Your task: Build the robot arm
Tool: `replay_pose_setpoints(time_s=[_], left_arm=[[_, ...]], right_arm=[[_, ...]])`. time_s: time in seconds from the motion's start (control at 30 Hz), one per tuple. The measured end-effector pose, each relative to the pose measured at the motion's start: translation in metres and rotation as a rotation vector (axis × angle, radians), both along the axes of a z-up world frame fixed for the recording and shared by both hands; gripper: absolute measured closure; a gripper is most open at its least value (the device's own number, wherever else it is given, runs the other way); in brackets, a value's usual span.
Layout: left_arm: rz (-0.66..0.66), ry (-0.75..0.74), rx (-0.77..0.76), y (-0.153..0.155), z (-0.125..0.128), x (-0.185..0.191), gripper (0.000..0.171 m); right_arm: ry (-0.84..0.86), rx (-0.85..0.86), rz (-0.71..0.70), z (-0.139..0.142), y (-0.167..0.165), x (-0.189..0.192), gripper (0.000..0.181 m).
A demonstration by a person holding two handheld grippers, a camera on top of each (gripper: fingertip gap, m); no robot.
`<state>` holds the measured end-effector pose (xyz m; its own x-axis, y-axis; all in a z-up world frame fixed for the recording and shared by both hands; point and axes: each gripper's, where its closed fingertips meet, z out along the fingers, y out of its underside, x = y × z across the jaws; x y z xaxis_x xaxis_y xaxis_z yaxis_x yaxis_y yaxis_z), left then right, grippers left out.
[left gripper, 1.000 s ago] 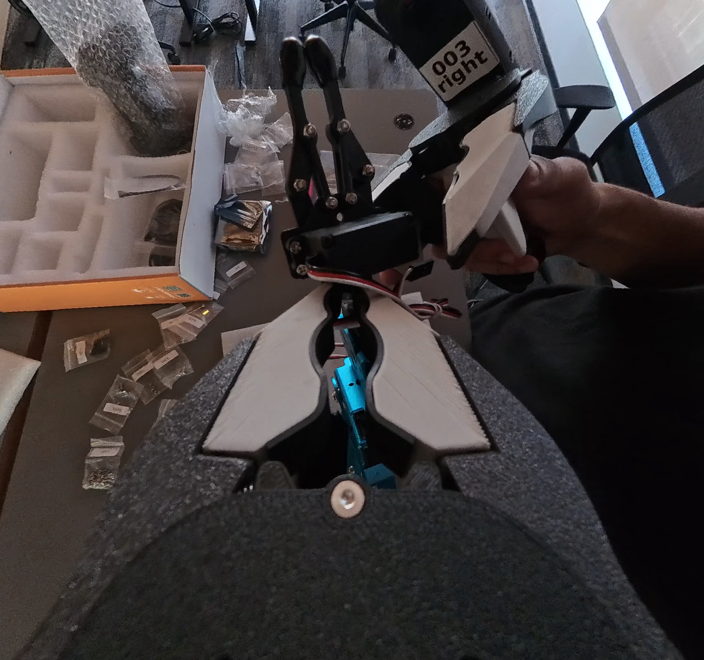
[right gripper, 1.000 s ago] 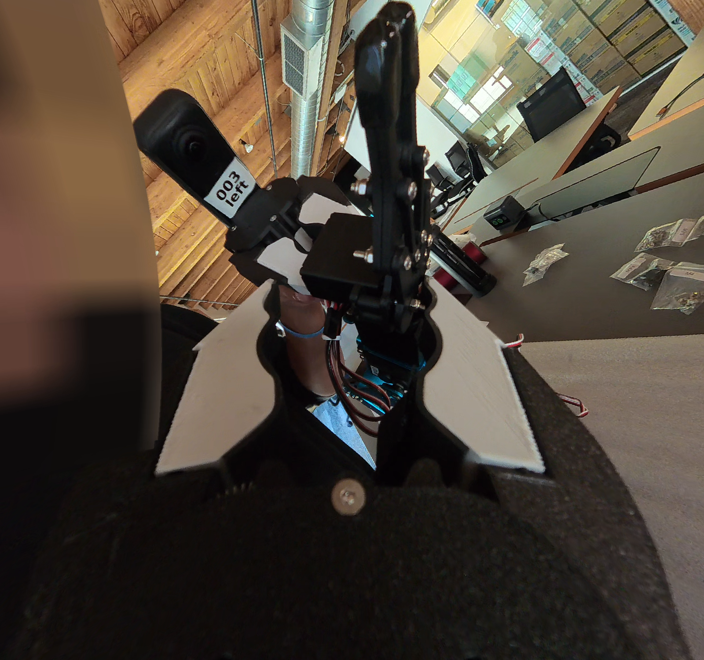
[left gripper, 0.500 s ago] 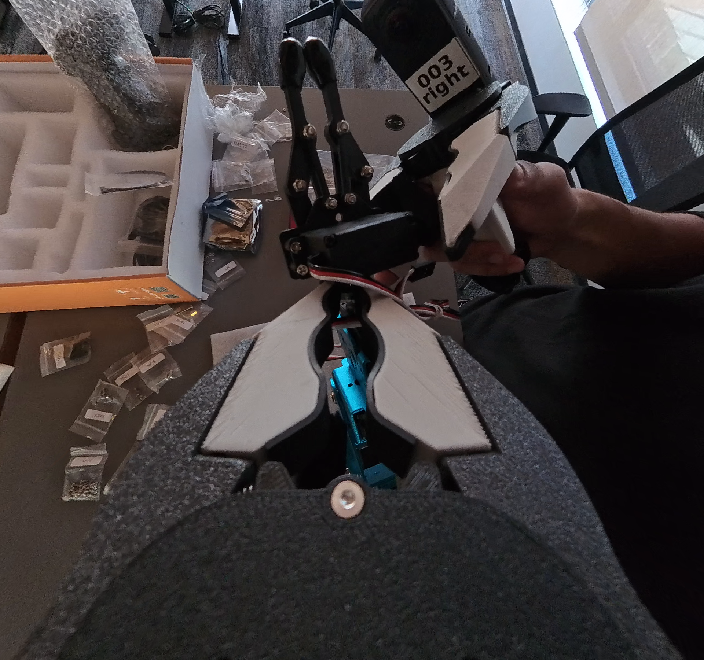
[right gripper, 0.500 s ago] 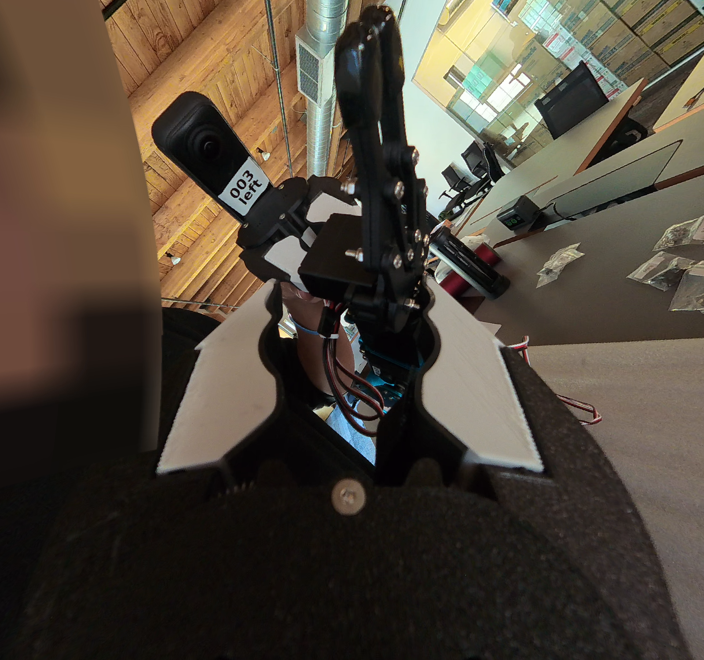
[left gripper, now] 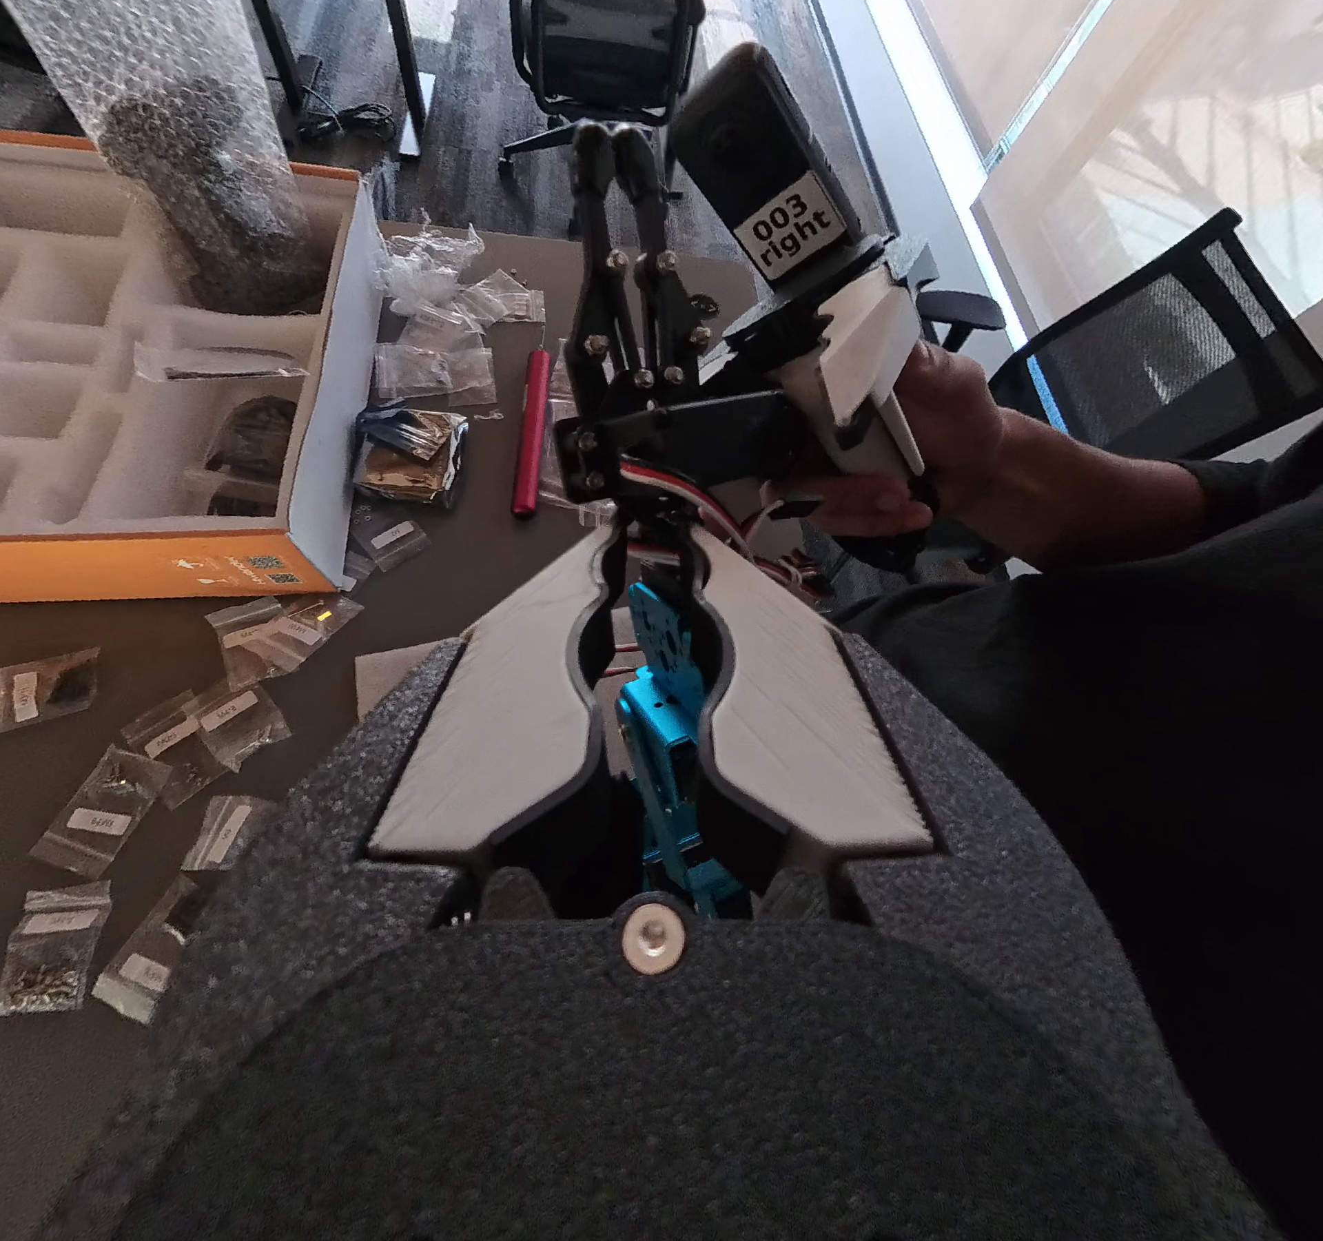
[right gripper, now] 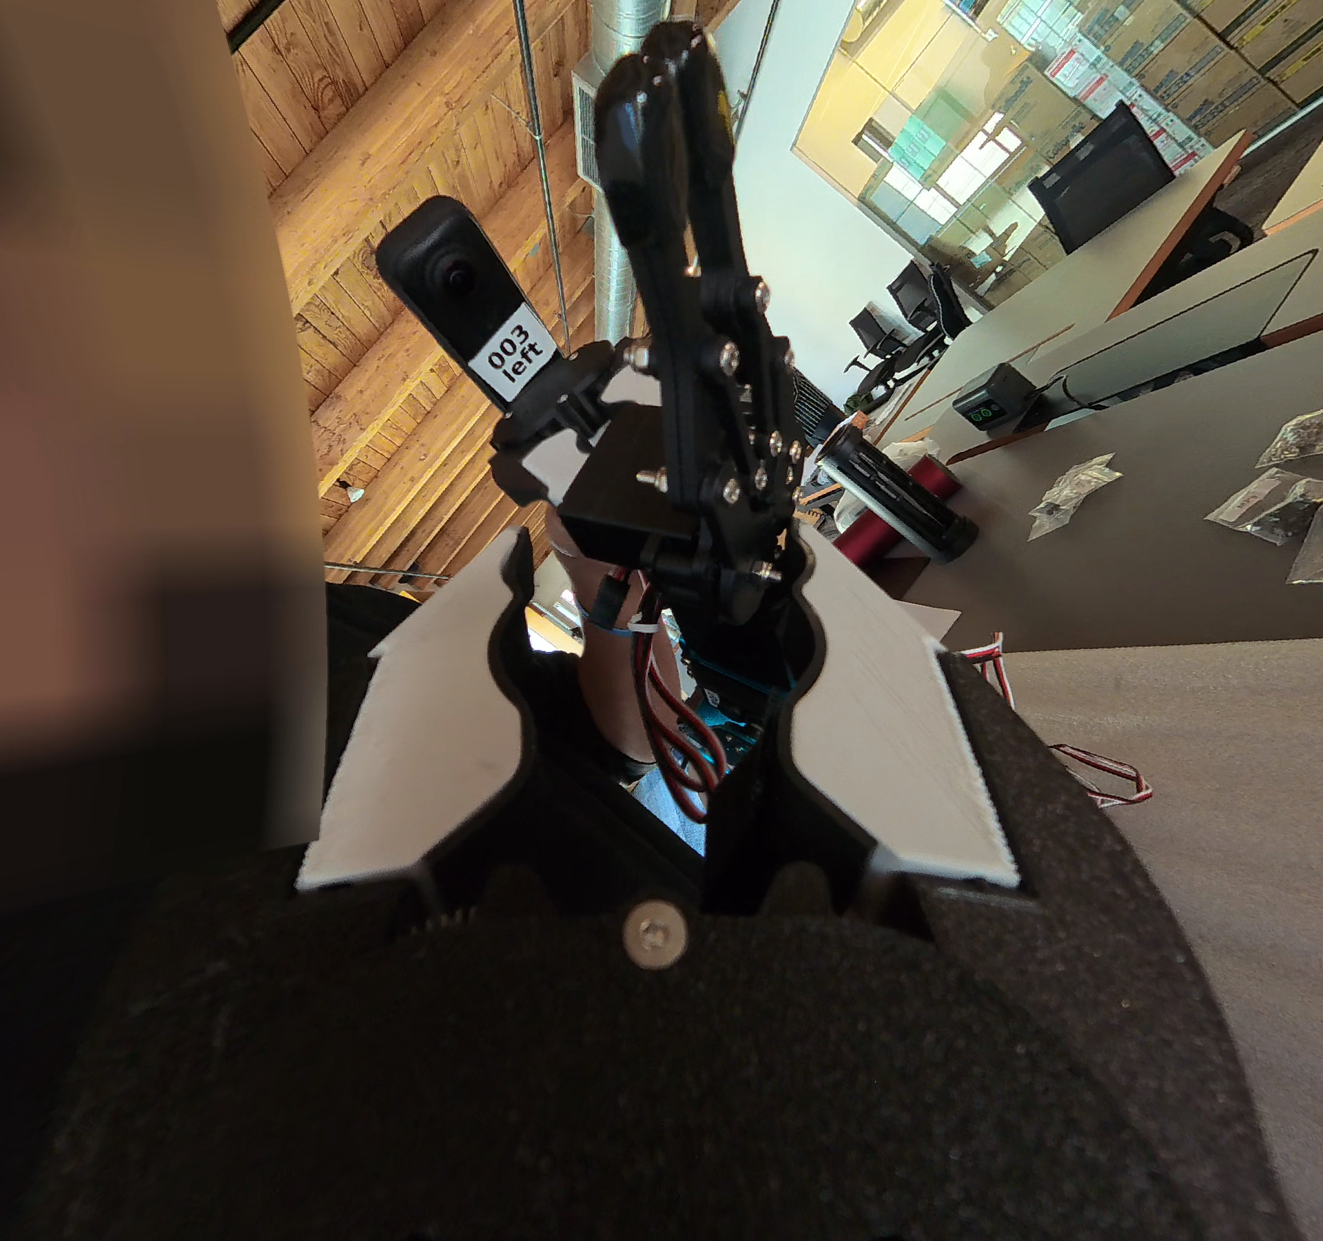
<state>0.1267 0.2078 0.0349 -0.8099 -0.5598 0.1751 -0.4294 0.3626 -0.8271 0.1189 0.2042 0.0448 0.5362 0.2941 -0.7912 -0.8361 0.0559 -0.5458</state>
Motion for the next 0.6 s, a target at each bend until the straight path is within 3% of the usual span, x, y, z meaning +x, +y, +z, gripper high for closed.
replay_pose_setpoints(time_s=[0.37, 0.6], left_arm=[[-0.042, -0.048, 0.085, -0.008, -0.012, 0.009, 0.152], [0.008, -0.108, 0.162, -0.006, -0.013, 0.012, 0.152]], right_arm=[[-0.012, -0.021, -0.010, -0.001, 0.001, 0.001, 0.111], [-0.010, -0.021, -0.018, -0.002, 0.001, 0.003, 0.107]])
